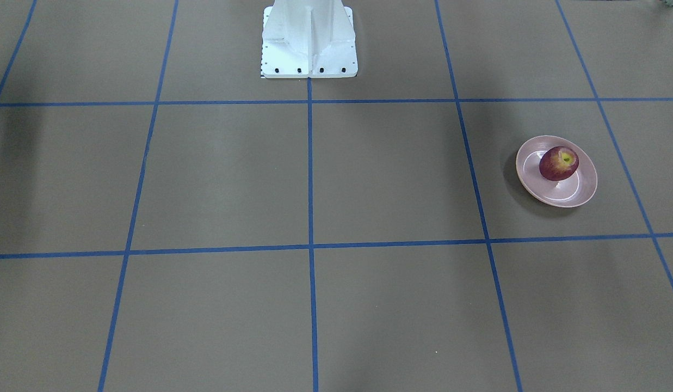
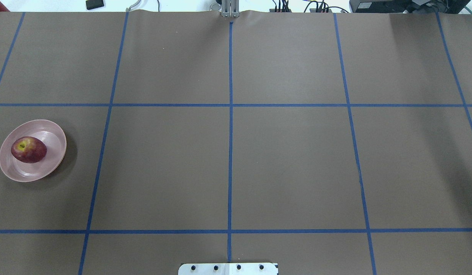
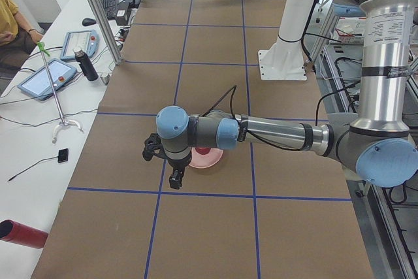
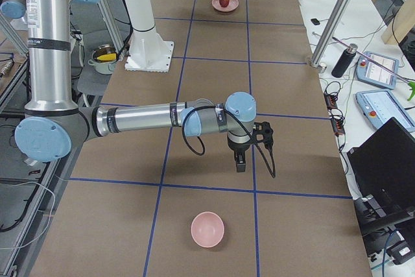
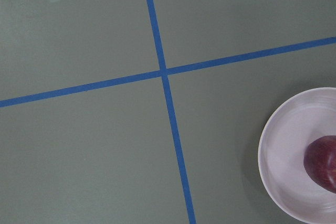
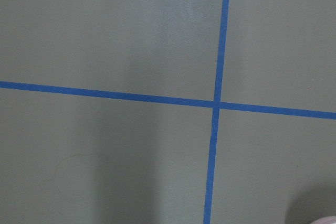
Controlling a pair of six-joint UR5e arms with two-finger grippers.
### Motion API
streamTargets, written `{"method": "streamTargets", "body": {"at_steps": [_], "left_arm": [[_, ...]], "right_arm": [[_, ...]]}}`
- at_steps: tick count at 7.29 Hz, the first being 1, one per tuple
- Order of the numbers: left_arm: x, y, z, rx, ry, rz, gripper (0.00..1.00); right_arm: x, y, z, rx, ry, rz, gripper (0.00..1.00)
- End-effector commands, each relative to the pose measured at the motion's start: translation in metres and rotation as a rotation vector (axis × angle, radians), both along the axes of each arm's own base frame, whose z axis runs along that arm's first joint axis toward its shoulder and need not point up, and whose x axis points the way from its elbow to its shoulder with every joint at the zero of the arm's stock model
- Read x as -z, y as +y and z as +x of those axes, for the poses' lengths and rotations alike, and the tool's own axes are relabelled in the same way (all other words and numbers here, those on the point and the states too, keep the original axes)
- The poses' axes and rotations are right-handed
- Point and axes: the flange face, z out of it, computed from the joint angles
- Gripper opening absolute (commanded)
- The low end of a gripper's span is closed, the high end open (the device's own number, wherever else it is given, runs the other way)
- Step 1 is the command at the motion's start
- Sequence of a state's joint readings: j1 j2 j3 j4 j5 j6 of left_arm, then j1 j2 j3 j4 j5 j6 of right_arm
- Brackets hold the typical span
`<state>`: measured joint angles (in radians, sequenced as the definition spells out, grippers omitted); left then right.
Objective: Move apple from plate to bowl
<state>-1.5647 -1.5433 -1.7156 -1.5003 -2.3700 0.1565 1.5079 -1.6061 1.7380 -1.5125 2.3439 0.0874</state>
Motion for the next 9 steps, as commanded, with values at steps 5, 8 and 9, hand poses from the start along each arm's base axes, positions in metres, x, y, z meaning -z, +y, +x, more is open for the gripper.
{"method": "streamTargets", "body": {"at_steps": [5,8,9], "left_arm": [[0.004,-0.001,0.0,-0.003,0.0,0.015,0.99],[0.007,-0.002,0.001,-0.005,-0.001,0.036,0.99],[0.006,-0.002,0.001,-0.005,-0.001,0.035,0.99]], "right_arm": [[-0.03,0.022,0.004,0.065,0.011,0.007,1.0],[-0.12,0.043,0.068,0.104,-0.045,0.016,1.0],[-0.153,0.038,0.08,0.111,-0.052,-0.005,1.0]]}}
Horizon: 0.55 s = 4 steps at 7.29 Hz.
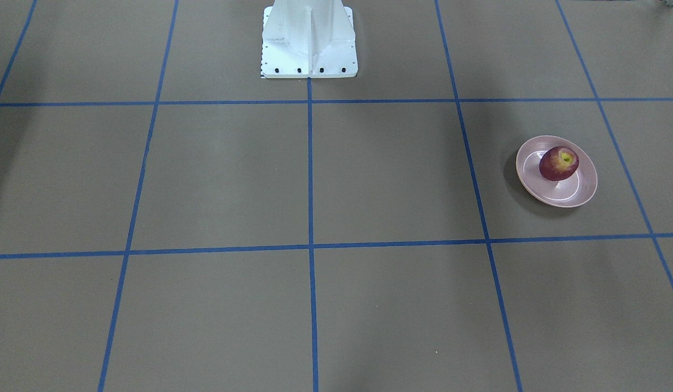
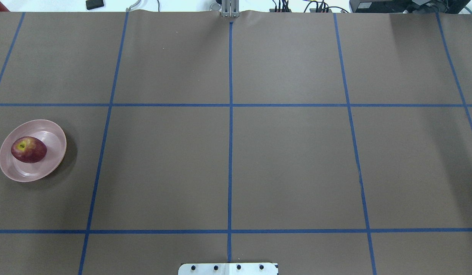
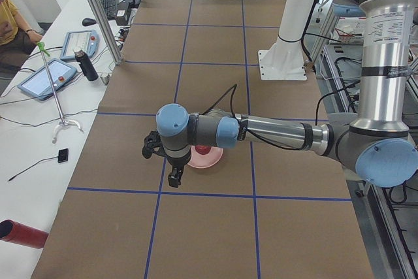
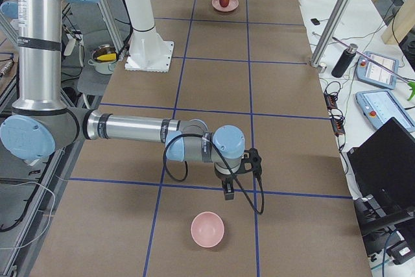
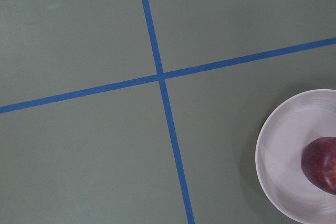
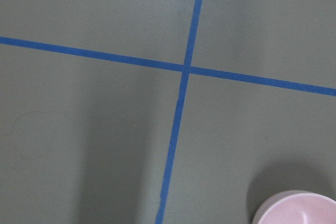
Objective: Move apple from plate to bowl
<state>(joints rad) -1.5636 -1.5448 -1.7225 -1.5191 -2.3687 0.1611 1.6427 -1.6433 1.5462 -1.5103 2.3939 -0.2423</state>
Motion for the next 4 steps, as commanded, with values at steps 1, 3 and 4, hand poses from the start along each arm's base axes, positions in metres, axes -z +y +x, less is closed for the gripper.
{"method": "streamTargets", "body": {"at_steps": [1,3,4], "left_arm": [[0.001,0.0,0.0,-0.001,0.001,0.007,0.99],[0.001,0.0,0.0,-0.001,0.001,0.007,0.99],[0.001,0.0,0.0,-0.001,0.001,0.007,0.99]], "right_arm": [[-0.084,0.008,0.02,0.012,-0.016,0.0,1.0],[-0.136,0.028,0.019,0.012,0.009,-0.052,1.0],[-0.146,0.034,0.021,0.018,0.053,-0.071,1.0]]}}
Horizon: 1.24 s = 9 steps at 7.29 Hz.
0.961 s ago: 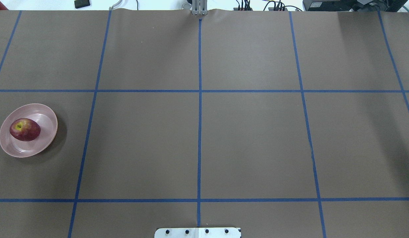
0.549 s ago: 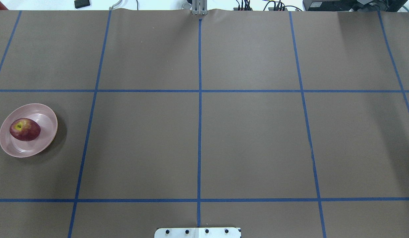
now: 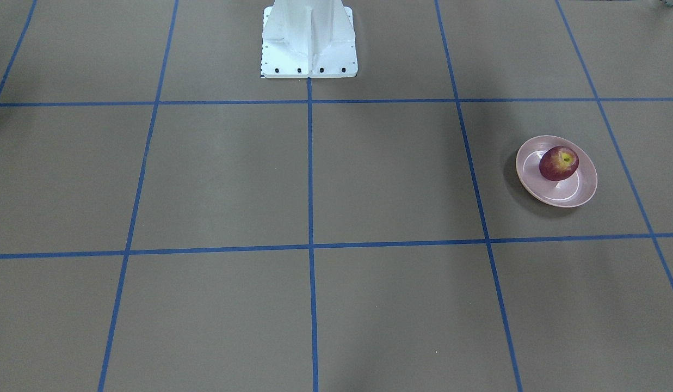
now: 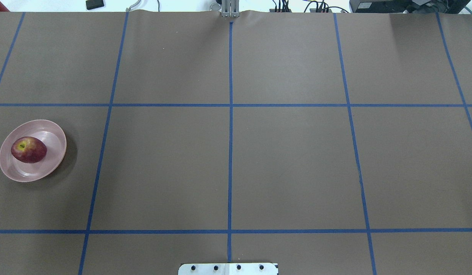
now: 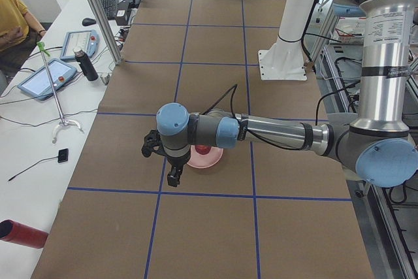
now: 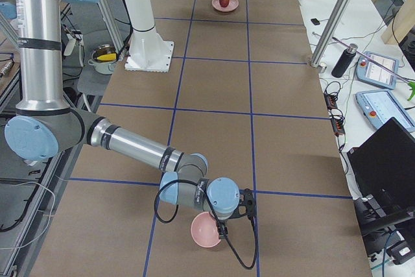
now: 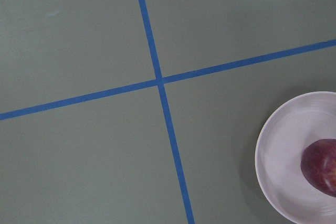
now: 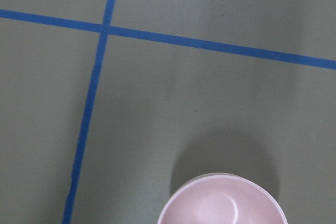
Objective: Move apple from plate to bowl
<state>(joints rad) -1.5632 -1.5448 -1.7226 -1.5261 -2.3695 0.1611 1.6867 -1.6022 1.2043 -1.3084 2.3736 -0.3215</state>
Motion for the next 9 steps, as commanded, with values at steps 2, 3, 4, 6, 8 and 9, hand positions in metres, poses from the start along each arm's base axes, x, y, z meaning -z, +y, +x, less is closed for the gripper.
{"method": "streamTargets", "body": {"at_steps": [2,3,4,6,8,9], "left_arm": [[0.002,-0.001,0.0,0.0,0.001,0.022,0.99],[0.002,-0.001,0.0,0.0,0.001,0.023,0.99],[0.004,-0.002,0.0,0.0,0.001,0.028,0.99],[0.004,-0.002,0.0,0.0,0.001,0.028,0.99],[0.006,-0.002,0.0,0.0,0.001,0.032,0.99],[0.006,-0.001,-0.001,0.002,0.001,0.031,0.99]], "right_arm": [[-0.038,0.015,0.002,0.015,0.066,-0.066,1.0],[-0.048,0.02,0.001,0.018,0.073,-0.083,1.0],[-0.055,0.022,-0.002,0.014,0.076,-0.095,1.0],[-0.062,0.017,-0.01,0.016,0.081,-0.078,0.96],[-0.063,0.016,-0.02,0.02,0.082,-0.101,0.3],[-0.06,0.013,-0.02,0.019,0.083,-0.092,0.0]]}}
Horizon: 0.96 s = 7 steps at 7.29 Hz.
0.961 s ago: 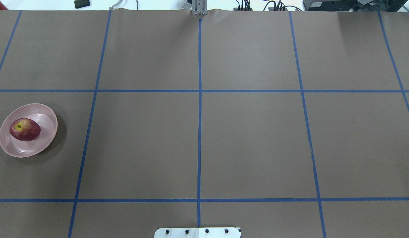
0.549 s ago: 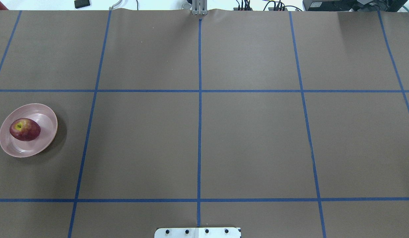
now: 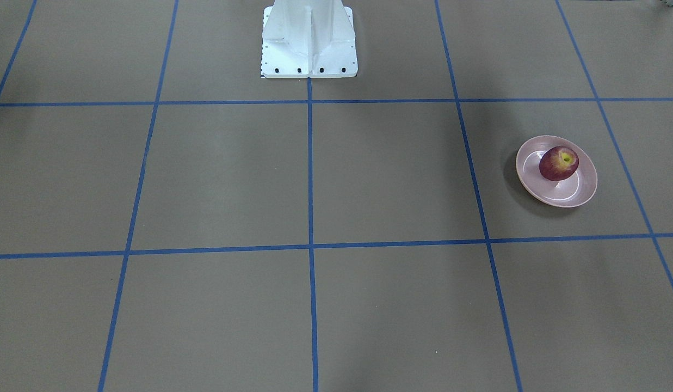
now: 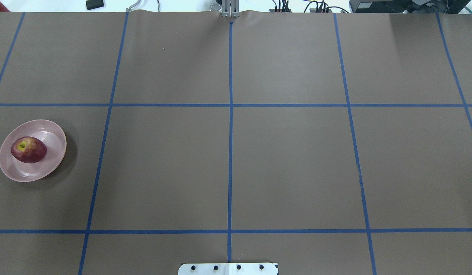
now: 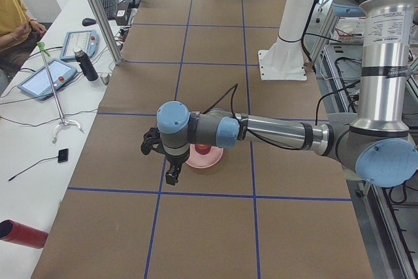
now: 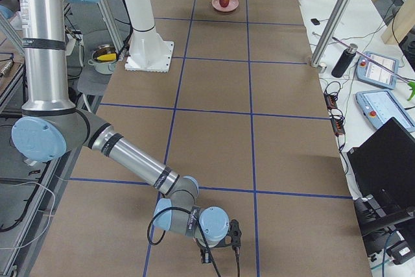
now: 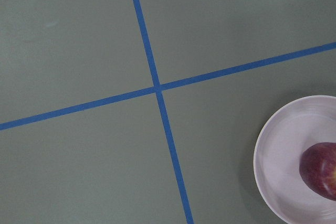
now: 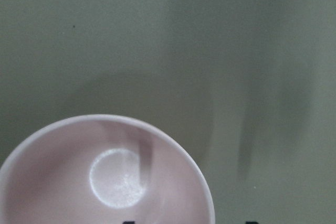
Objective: Move apple from plate to bowl
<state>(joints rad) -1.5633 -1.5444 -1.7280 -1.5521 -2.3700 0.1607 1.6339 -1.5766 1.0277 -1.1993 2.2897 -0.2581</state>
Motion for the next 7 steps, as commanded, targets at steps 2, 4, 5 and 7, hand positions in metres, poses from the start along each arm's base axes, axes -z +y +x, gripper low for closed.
{"method": "streamTargets", "body": {"at_steps": [2,4,5,7], "left_arm": [[0.001,0.001,-0.001,0.001,0.0,0.002,0.99],[0.0,0.002,-0.001,0.002,0.0,-0.002,0.99],[-0.005,0.007,0.0,0.001,0.0,-0.012,0.99],[-0.007,0.01,-0.001,0.002,0.0,-0.015,0.99]], "right_arm": [[0.02,-0.023,-0.001,-0.004,-0.003,0.037,0.0],[0.068,-0.05,0.0,-0.036,-0.007,0.074,0.0],[0.102,-0.068,-0.001,-0.067,-0.04,0.076,0.0],[0.158,-0.099,-0.01,-0.128,-0.187,0.094,0.0]]}}
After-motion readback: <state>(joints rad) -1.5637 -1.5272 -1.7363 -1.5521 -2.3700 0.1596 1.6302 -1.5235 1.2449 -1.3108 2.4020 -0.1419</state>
